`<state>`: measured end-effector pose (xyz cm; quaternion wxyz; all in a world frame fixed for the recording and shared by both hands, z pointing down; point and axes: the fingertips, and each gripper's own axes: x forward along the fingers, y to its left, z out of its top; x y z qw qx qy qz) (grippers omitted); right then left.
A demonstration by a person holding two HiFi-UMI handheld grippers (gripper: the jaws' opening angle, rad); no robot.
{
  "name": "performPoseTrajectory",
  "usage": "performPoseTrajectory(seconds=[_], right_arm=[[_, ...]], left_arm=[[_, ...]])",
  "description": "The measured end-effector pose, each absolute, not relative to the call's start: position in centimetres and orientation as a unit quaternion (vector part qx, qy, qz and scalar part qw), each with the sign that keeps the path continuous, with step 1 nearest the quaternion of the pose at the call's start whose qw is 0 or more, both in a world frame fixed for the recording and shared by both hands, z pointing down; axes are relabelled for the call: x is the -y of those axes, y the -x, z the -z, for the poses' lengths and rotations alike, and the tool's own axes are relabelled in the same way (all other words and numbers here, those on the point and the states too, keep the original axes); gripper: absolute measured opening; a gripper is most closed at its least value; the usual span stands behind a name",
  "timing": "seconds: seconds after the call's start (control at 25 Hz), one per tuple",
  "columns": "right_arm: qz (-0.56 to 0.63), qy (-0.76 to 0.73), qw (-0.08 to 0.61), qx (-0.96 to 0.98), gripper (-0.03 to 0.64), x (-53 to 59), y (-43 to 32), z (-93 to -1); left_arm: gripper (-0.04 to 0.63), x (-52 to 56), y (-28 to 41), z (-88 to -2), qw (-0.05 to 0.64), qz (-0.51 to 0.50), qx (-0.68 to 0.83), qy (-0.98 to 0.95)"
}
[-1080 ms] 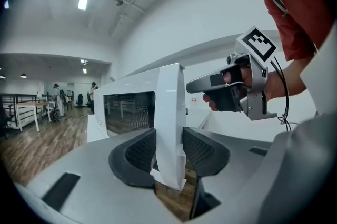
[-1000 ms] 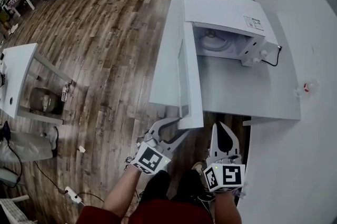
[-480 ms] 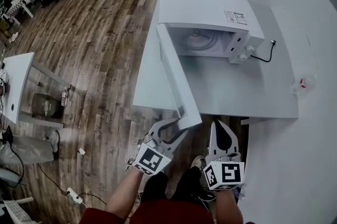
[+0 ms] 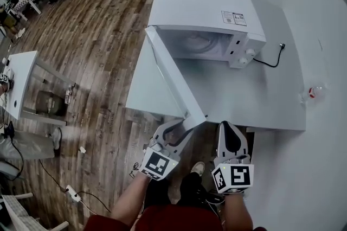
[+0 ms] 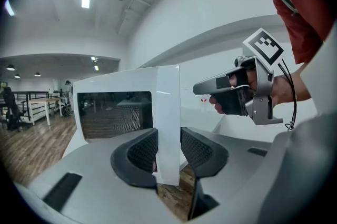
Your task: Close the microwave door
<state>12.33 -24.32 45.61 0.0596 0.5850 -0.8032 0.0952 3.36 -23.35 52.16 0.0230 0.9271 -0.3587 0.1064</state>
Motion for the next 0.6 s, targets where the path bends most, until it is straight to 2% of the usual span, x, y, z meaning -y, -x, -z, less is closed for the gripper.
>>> performPoseTrajectory(seconds=[0.6], right_arm=[[-0.064,-0.552,0.054,0.829,0.028,26.1,-22.3,-45.1]], left_arm=[[0.153,27.6,-9.6,-52.4,0.042,-0.108,0.469,-0.875]])
